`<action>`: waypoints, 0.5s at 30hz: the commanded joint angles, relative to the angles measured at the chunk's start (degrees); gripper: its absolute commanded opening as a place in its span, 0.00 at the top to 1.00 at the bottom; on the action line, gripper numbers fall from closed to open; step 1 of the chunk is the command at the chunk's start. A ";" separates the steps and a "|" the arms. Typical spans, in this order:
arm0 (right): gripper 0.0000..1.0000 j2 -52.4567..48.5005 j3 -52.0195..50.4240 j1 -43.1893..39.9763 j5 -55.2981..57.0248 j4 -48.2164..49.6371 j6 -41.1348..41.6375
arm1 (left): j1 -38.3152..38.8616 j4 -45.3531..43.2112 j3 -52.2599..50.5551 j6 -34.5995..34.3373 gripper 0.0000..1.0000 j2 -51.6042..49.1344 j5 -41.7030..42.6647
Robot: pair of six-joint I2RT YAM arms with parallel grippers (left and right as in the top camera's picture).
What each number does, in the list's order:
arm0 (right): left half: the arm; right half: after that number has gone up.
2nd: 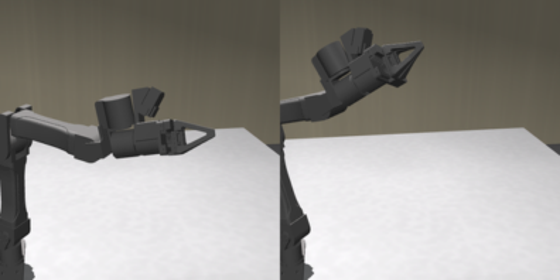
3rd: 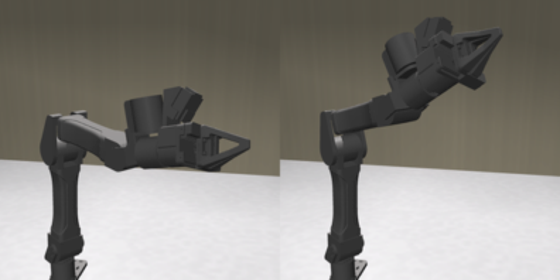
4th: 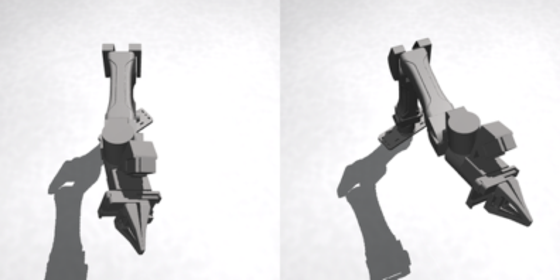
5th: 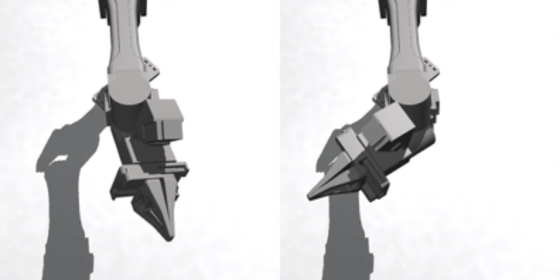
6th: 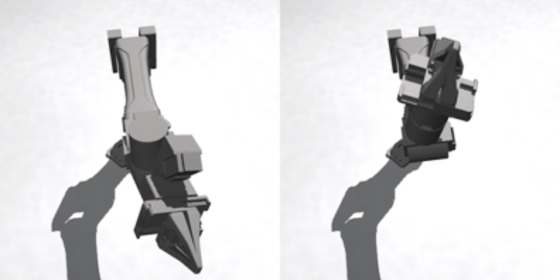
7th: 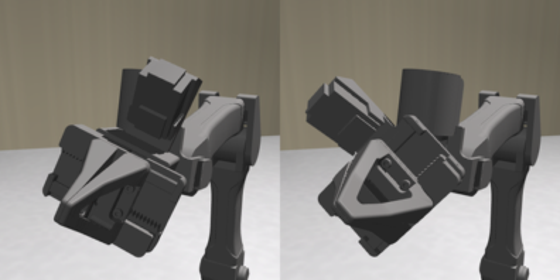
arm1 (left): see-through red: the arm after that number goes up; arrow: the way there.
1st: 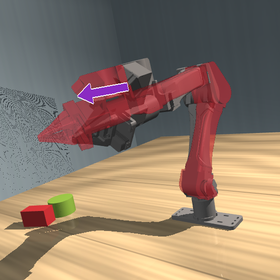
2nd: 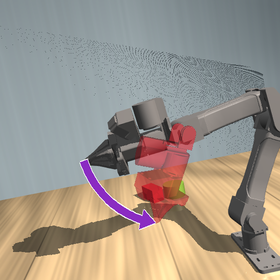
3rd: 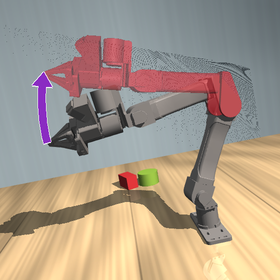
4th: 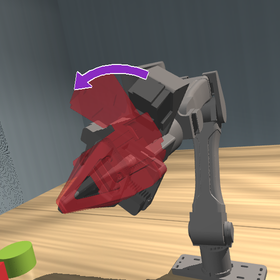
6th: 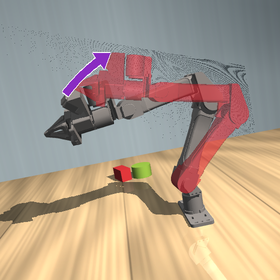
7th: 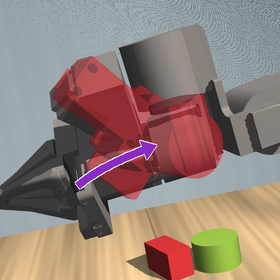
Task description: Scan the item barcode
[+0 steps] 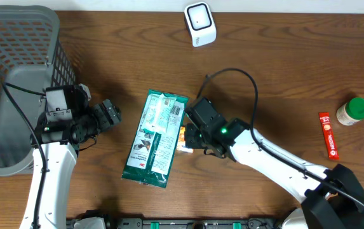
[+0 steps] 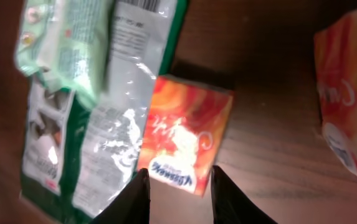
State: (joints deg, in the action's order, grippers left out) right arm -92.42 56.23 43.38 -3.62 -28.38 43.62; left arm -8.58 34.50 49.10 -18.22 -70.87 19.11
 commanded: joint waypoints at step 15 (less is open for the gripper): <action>0.73 -0.59 -9.84 2.38 11.28 13.86 10.82 | -0.52 0.15 0.35 -0.72 0.07 -0.22 -0.79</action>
State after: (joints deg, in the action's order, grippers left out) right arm -92.47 46.81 44.53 3.51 -16.10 52.38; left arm -8.58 34.50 49.10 -18.22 -70.87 19.11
